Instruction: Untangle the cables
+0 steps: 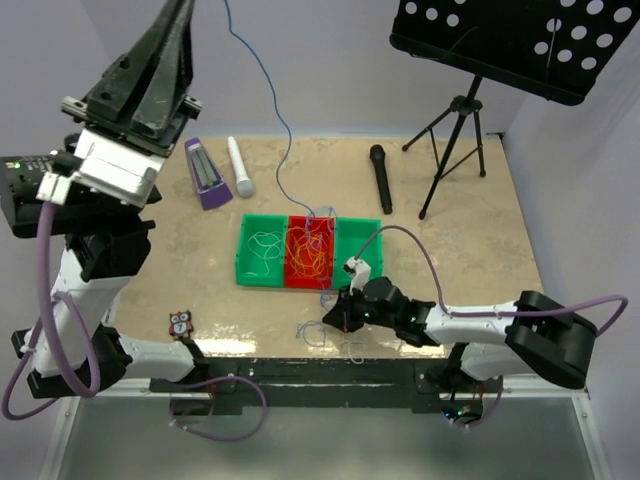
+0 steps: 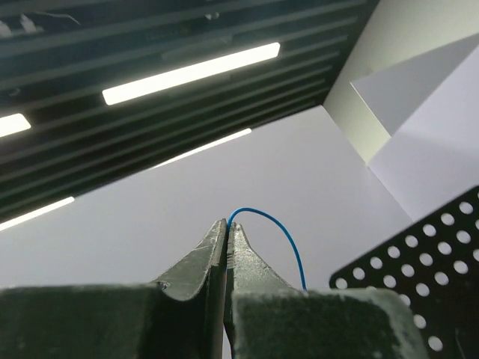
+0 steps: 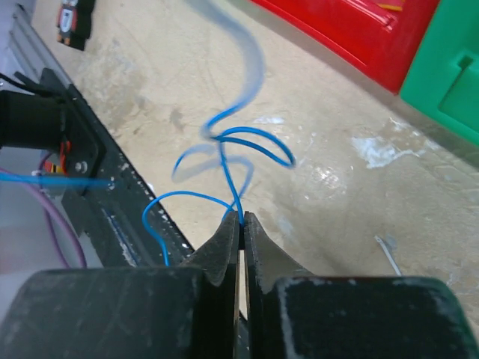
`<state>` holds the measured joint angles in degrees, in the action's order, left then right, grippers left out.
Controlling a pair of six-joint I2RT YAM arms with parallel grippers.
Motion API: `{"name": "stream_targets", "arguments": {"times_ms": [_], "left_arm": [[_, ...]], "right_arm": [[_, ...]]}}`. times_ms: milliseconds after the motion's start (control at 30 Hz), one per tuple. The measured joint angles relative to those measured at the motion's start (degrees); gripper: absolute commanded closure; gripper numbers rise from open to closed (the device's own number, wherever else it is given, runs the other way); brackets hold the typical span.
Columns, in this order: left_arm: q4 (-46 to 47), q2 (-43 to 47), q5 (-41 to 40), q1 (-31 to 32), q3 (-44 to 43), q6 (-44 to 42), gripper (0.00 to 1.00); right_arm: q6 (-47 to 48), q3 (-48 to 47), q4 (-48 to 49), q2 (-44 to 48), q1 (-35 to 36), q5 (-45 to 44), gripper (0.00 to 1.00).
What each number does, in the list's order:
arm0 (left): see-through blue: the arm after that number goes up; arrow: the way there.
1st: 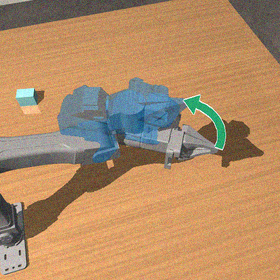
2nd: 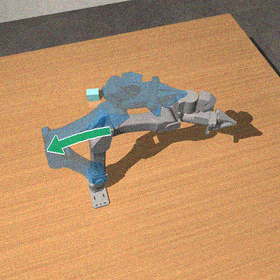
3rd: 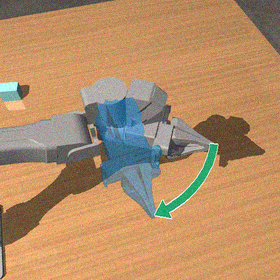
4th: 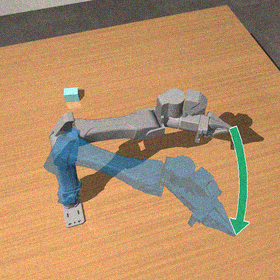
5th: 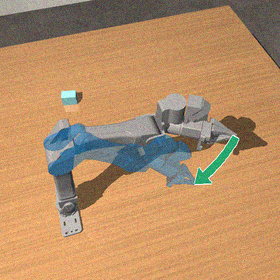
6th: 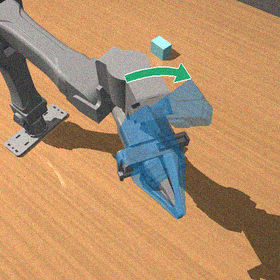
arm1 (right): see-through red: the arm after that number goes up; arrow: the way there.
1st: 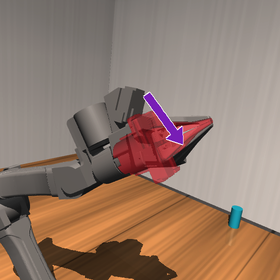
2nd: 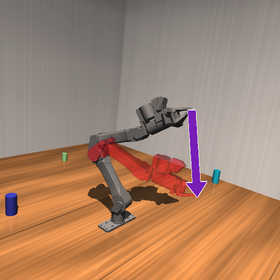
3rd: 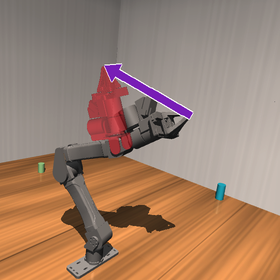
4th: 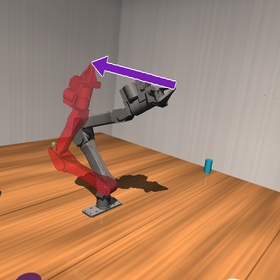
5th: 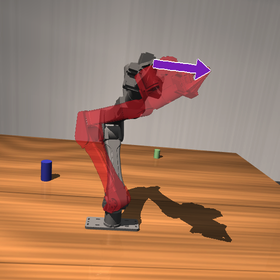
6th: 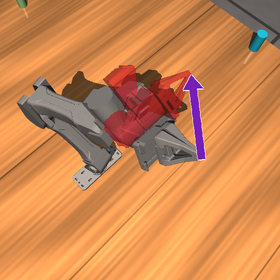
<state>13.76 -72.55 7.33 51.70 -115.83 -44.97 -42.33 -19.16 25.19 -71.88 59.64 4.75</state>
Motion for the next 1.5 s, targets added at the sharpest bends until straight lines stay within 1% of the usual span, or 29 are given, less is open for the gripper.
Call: {"name": "stream_targets", "arguments": {"times_ms": [233,267,300,367,467,533,633,733,833,900,967,1067,1167,1233,1333,1500], "left_arm": [[4.1,0.2,2.7,0.0,-3.0,-2.8,1.0],[4.4,0.2,2.9,0.0,-3.2,-3.1,1.0],[4.6,0.2,3.1,0.0,-3.3,-3.3,1.0],[4.4,0.4,3.2,0.0,-3.1,-3.7,1.0],[4.5,2.1,3.4,0.0,0.5,-4.1,1.0],[4.3,3.6,3.5,0.0,4.4,-4.2,1.0],[4.3,4.8,3.5,0.0,8.4,-4.3,1.0],[4.2,5.1,3.3,0.0,11.3,-5.0,1.0],[4.2,5.2,3.1,0.0,13.9,-5.4,1.0],[4.2,5.4,3.1,0.0,15.4,-5.4,1.0],[4.4,5.6,3.0,0.0,16.9,-5.4,1.0],[4.8,6.1,2.9,0.0,20.0,-5.3,1.0],[5.0,6.3,2.9,0.0,23.6,-5.0,1.0],[5.0,6.1,2.9,0.0,25.2,-4.5,1.0],[5.2,5.5,2.9,0.0,27.8,-3.5,1.0],[6.6,4.3,2.5,0.0,32.6,-2.4,1.0]], "right_arm": [[-0.4,-0.1,-0.8,-2.6,0.5,-1.2,1.0],[-0.4,-0.2,-1.0,-2.8,0.7,-1.3,0.93],[-0.4,-0.3,-1.4,-2.7,0.7,-1.5,0.83],[-0.5,-1.0,-2.6,-2.0,0.7,-2.2,0.7],[-0.3,-2.9,-6.9,3.3,0.8,-2.7,0.54],[-0.2,-5.4,-9.6,9.2,0.8,-3.0,0.51],[0.0,-10.7,-11.8,15.9,0.8,-4.1,0.5],[0.2,-15.3,-14.1,19.2,0.8,-5.4,0.5],[0.3,-17.5,-18.4,22.1,0.9,-7.6,0.54],[-0.6,-19.4,-23.6,24.3,1.0,-12.2,0.56],[-2.8,-22.1,-29.5,26.7,1.1,-19.1,0.56],[-8.6,-26.9,-38.7,32.2,1.1,-31.6,0.56],[-12.8,-30.4,-45.0,37.9,1.0,-41.6,0.56],[-14.8,-32.8,-48.1,39.3,1.0,-45.9,0.56],[-17.6,-35.9,-52.2,37.7,1.0,-50.8,0.56],[-20.7,-36.4,-57.8,35.5,1.0,-54.6,0.56]]}}
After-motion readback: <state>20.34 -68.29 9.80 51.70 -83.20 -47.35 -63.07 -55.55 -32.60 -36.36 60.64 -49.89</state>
